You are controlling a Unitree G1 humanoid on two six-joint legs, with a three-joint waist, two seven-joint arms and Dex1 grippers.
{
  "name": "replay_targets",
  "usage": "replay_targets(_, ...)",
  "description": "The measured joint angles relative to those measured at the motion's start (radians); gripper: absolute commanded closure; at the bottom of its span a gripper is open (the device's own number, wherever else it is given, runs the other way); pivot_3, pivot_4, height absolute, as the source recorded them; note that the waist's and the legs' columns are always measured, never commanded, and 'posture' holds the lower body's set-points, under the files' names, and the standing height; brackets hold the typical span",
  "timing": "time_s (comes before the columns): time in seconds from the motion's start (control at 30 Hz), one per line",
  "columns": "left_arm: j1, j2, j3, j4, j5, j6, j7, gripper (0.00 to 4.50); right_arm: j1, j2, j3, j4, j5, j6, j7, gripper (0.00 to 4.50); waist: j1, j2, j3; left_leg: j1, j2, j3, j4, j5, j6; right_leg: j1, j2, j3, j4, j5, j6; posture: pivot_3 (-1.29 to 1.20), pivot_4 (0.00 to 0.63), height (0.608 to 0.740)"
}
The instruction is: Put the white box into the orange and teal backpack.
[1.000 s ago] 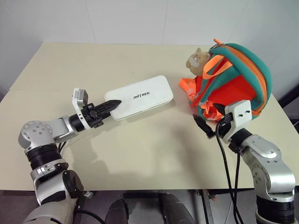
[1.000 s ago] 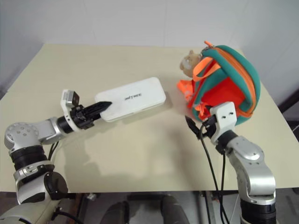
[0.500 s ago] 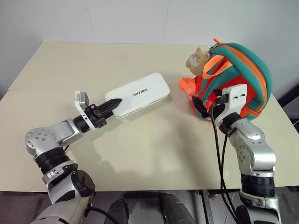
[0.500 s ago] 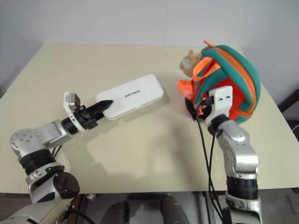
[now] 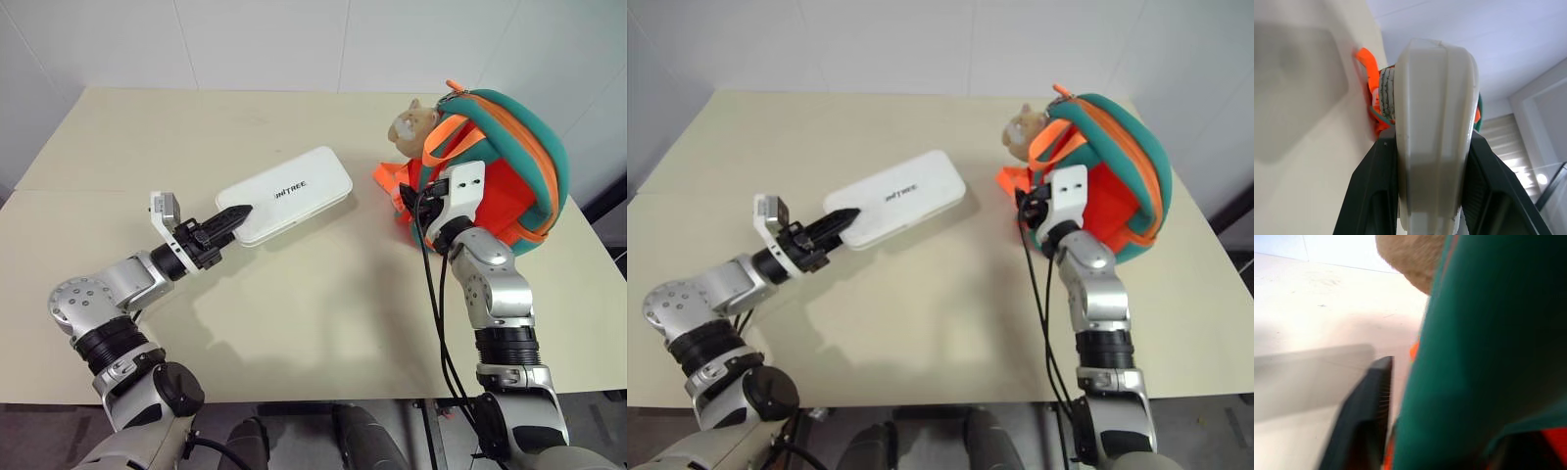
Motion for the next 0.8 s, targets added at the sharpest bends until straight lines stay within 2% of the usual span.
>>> replay_targets(0.1, 0.009, 0.0, 0.022, -0.003, -0.01, -0.002, 0.02, 3.26, -0.01, 0.0, 0.001, 0.0, 0.002, -0.003, 0.003, 4.25, -0.001, 0.0, 0.0, 0.0, 0.0, 0.0, 0.0, 0.0, 0.0, 0.0, 0.0, 0.0, 0.001, 0.0, 0.0, 0.0, 0.15, 0.74)
replay_targets(0.17, 0.017, 0.0, 0.035, -0.003, -0.016, -0.003, 0.031, 3.26, -0.01, 0.001, 0.003, -0.003, 0.007, -0.003, 0.009, 4.49, -0.001, 0.0, 0.0, 0.0, 0.0, 0.0, 0.0, 0.0, 0.0, 0.0, 0.0, 0.0, 0.001, 0.0, 0.0, 0.0, 0.15, 0.74)
replay_targets(0.4, 0.017, 0.032, 0.052, 0.012, -0.028, -0.023, 0.045, 3.26, 0.026, -0.02, 0.006, -0.132, 0.085, 0.058, 0.108, 4.49, 0.0, 0.0, 0.0, 0.0, 0.0, 0.0, -0.002, 0.0, 0.0, 0.0, 0.0, 0.0, -0.001, 0.0, 0.0, 0.0, 0.15, 0.74)
replay_targets(0.6, 0.01, 0.102, 0.039, 0.078, -0.027, -0.063, 0.044, 3.26, 0.111, -0.102, 0.03, -0.355, 0.204, 0.203, 0.233, 4.49, 0.003, 0.0, 0.0, 0.0, 0.0, 0.0, -0.005, 0.0, -0.001, 0.0, 0.0, 0.0, -0.004, 0.0, 0.0, 0.0, 0.15, 0.74)
replay_targets(0.8, -0.019, 0.158, -0.028, 0.156, -0.026, -0.107, 0.022, 3.26, 0.158, -0.175, 0.04, -0.536, 0.351, 0.325, 0.324, 4.49, 0.003, 0.0, 0.0, 0.0, 0.0, 0.0, -0.005, 0.0, -0.001, 0.0, 0.0, -0.001, -0.005, 0.0, 0.0, 0.0, 0.15, 0.74)
